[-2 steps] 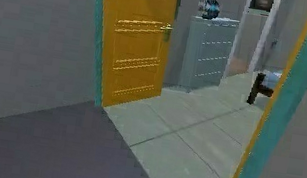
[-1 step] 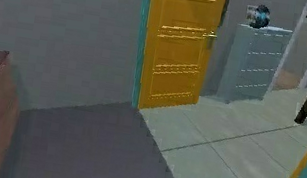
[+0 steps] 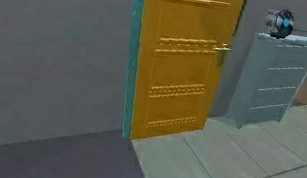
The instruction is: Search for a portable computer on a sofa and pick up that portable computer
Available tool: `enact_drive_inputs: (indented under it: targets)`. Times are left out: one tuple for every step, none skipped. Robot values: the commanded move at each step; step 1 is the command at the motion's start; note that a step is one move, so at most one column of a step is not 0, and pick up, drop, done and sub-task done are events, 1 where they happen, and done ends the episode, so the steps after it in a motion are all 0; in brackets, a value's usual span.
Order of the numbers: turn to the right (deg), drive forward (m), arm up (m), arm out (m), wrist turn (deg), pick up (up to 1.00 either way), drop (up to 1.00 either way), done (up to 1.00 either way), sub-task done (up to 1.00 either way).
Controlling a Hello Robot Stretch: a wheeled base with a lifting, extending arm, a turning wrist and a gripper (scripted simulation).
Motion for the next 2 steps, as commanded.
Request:
enact_drive_inputs:
  targets:
    - [-15.0, 0.00, 0.00, 0.00, 0.0, 0.00, 0.00, 0.00, 0.00]
    - [0.0, 0.35, 0.00, 0.00, 0.0, 0.00, 0.00, 0.00, 0.00]
